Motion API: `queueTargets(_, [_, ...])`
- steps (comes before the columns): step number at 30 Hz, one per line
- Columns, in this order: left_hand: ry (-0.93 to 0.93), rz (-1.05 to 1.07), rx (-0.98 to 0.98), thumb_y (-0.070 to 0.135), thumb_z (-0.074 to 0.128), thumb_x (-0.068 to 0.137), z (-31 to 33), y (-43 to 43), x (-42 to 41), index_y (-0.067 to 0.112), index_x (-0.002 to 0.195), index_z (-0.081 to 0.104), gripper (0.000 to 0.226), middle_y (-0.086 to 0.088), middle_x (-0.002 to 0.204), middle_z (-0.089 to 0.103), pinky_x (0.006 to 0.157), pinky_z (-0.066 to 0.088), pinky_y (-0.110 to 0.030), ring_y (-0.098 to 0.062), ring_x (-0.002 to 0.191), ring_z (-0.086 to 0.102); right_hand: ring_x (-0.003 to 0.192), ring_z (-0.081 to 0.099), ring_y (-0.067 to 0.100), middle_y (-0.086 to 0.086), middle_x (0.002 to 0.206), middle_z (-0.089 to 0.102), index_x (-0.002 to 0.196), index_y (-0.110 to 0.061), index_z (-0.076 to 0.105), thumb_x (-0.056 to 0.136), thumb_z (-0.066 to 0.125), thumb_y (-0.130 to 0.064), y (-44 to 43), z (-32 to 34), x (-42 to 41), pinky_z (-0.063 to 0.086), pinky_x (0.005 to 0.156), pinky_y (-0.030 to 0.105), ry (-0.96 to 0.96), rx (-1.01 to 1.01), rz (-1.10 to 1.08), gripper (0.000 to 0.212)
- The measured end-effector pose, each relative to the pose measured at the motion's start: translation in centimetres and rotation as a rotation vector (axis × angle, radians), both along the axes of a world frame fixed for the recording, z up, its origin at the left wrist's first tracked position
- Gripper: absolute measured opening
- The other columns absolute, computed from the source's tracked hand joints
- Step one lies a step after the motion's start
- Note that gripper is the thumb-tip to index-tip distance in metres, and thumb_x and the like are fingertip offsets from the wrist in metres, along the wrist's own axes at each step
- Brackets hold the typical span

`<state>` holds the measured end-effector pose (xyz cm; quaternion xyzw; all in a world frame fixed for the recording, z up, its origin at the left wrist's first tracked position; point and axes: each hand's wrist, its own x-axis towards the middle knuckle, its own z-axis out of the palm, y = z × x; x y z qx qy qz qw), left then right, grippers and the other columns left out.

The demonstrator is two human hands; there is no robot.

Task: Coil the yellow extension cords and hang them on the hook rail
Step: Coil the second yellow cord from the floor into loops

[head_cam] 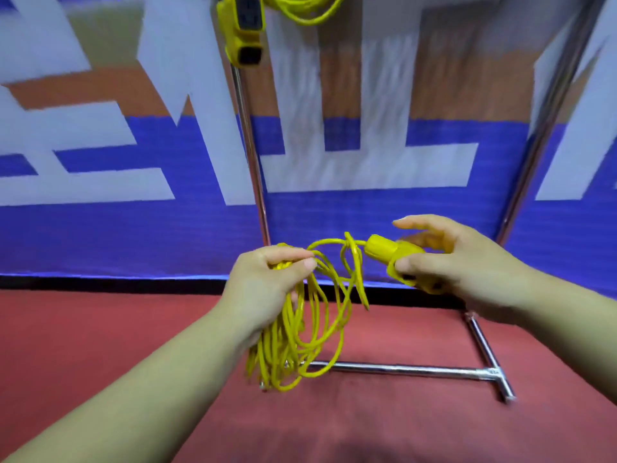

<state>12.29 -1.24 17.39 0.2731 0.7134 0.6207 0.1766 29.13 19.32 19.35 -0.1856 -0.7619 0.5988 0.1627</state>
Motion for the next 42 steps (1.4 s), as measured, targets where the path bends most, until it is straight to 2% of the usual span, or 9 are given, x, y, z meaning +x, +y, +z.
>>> queueTargets(5, [-0.062, 0.003, 0.1, 0.027, 0.08, 0.083, 2.4, 0.0, 5.7, 0.02, 0.087, 0.081, 0.007, -0.01, 0.053, 0.051, 0.053, 0.04, -0.033, -0.022, 0.046, 0.046, 0.101, 0.067, 0.015, -0.014, 0.118, 0.063, 0.117, -0.044, 0.061, 0.06, 0.09, -0.023, -2.2, 1.7, 4.1, 0.055, 0.069, 0.025, 0.167, 0.138, -0.06, 0.067])
queueTargets(9, [-0.146, -0.005, 0.147, 0.047, 0.082, 0.065, 2.2, -0.6, 7.8, 0.018, 0.091, 0.08, 0.039, -0.015, 0.062, 0.05, 0.054, 0.042, -0.033, -0.023, 0.05, 0.045, 0.116, 0.056, -0.004, -0.022, 0.119, 0.063, 0.121, -0.046, 0.058, 0.057, 0.095, -0.026, -2.9, 1.6, 5.2, 0.047, 0.094, 0.02, 0.198, 0.343, -0.012, 0.076])
queueTargets(16, [-0.069, -0.027, 0.097, 0.038, 0.092, 0.053, 3.2, -0.8, 9.3, 0.025, 0.086, 0.081, 0.038, -0.016, 0.058, 0.057, 0.058, 0.042, -0.037, -0.024, 0.051, 0.05, 0.119, 0.051, -0.004, -0.029, 0.124, 0.053, 0.125, -0.052, 0.051, 0.057, 0.093, -0.035, -4.5, 1.1, 5.1, 0.037, 0.093, 0.005, 0.254, 0.609, 0.01, 0.081])
queueTargets(22, [0.017, 0.016, 0.103, 0.033, 0.089, 0.055, 2.9, -0.4, 8.4, 0.027, 0.088, 0.079, 0.034, -0.027, 0.073, 0.065, 0.058, 0.046, -0.036, -0.022, 0.053, 0.055, 0.126, 0.045, -0.006, -0.027, 0.132, 0.047, 0.131, -0.055, 0.043, 0.06, 0.095, -0.031, -4.5, 1.0, 4.4, 0.039, 0.093, 0.006, 0.234, 0.609, 0.047, 0.091])
queueTargets(26, [-0.047, 0.03, 0.119, 0.036, 0.085, 0.064, 1.9, -0.2, 7.4, 0.023, 0.091, 0.077, 0.032, -0.014, 0.054, 0.057, 0.058, 0.045, -0.037, -0.023, 0.049, 0.053, 0.126, 0.044, -0.01, -0.032, 0.132, 0.044, 0.133, -0.054, 0.043, 0.061, 0.095, -0.023, -4.7, 0.8, 3.5, 0.04, 0.089, 0.006, 0.231, 0.566, 0.088, 0.094])
queueTargets(30, [-0.129, 0.021, 0.162, 0.043, 0.078, 0.067, 1.9, -0.3, 6.8, 0.031, 0.088, 0.077, 0.025, -0.017, 0.055, 0.053, 0.057, 0.042, -0.038, -0.025, 0.05, 0.049, 0.115, 0.045, -0.016, -0.044, 0.125, 0.042, 0.137, -0.055, 0.041, 0.058, 0.096, -0.027, -4.7, 0.6, 2.2, 0.037, 0.085, 0.002, 0.204, 0.556, 0.129, 0.101])
queueTargets(35, [-0.216, -0.02, 0.222, 0.04, 0.076, 0.073, 1.5, -0.6, 5.9, 0.02, 0.095, 0.078, 0.03, -0.015, 0.06, 0.049, 0.055, 0.043, -0.033, -0.024, 0.052, 0.046, 0.102, 0.054, -0.016, -0.044, 0.123, 0.048, 0.141, -0.056, 0.035, 0.059, 0.096, -0.028, -5.1, 0.3, 0.7, 0.043, 0.078, 0.003, 0.17, 0.575, 0.208, 0.105])
queueTargets(39, [-0.278, -0.072, 0.221, 0.039, 0.081, 0.078, 1.0, -1.1, 4.8, 0.01, 0.113, 0.072, 0.047, -0.015, 0.06, 0.049, 0.053, 0.044, -0.031, -0.023, 0.051, 0.047, 0.121, 0.057, -0.002, -0.036, 0.136, 0.048, 0.137, -0.063, 0.038, 0.065, 0.08, -0.055, -5.6, -0.3, -1.0, 0.05, 0.099, 0.033, 0.124, 0.396, 0.267, 0.084])
queueTargets(42, [-0.332, -0.068, 0.225, 0.036, 0.086, 0.074, 0.8, -1.4, 4.5, 0.011, 0.12, 0.069, 0.055, -0.014, 0.06, 0.051, 0.052, 0.046, -0.03, -0.02, 0.05, 0.048, 0.086, 0.069, -0.007, -0.02, 0.11, 0.071, 0.116, -0.041, 0.062, 0.077, 0.073, -0.041, -5.9, 0.0, -2.9, 0.055, 0.074, 0.015, 0.112, 0.27, 0.234, 0.041])
